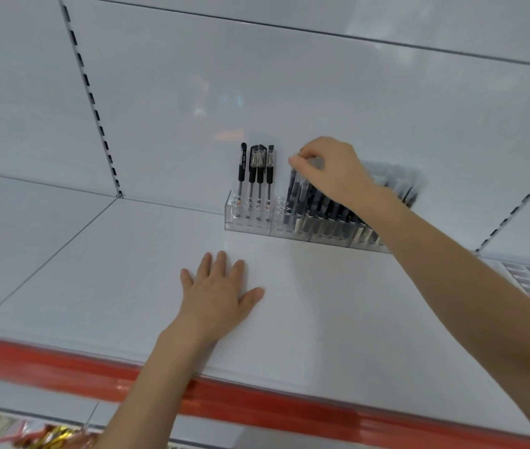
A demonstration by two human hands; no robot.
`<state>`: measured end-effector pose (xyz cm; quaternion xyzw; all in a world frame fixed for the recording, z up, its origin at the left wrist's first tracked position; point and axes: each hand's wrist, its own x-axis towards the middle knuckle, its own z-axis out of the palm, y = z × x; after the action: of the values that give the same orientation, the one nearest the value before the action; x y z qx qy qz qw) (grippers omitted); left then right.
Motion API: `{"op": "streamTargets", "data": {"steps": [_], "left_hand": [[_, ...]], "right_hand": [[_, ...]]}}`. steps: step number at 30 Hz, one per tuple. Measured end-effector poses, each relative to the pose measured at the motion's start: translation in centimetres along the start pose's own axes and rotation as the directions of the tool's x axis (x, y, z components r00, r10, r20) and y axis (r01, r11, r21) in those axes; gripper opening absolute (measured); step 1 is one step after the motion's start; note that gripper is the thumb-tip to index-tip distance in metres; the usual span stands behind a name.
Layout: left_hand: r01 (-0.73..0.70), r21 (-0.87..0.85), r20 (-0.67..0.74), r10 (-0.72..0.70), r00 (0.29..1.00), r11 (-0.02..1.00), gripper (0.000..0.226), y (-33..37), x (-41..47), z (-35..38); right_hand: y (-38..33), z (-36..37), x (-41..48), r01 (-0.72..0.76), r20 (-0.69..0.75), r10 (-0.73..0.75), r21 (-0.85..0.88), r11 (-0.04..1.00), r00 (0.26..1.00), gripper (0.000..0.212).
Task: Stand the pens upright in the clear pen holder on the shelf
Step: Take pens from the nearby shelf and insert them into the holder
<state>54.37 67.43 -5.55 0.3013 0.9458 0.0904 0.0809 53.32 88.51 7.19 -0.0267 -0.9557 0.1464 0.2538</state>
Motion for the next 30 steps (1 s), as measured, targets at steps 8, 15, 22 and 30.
{"op": "streamTargets", "data": {"steps": [8, 15, 22, 30], "left_hand": [[0.022, -0.067, 0.027, -0.02, 0.999, 0.998, 0.056, 0.2, -0.7, -1.2], [0.116, -0.02, -0.22, -0.118, 0.968, 0.993, 0.052, -1.4, -5.5, -4.6], [0.371, -0.111, -0.333, -0.386, 0.86, 0.922, 0.049, -6.9, -15.3, -4.4], [0.65, -0.309, -0.315, -0.72, 0.619, 0.694, 0.048, -15.0, -28.7, -2.6]], "right_hand": [[0.1, -0.9, -1.4, 0.04, -0.059, -0.043, -0.057, 0.998, 0.997, 0.032], [-3.4, -0.7, -1.7, 0.172, 0.169, -0.179, 0.058, 0.983, 0.969, 0.03], [-11.8, 5.4, -3.0, 0.352, 0.332, -0.415, 0.235, 0.906, 0.847, 0.037], [-25.9, 11.6, -5.5, 0.551, 0.405, -0.654, 0.353, 0.757, 0.639, 0.04]]}}
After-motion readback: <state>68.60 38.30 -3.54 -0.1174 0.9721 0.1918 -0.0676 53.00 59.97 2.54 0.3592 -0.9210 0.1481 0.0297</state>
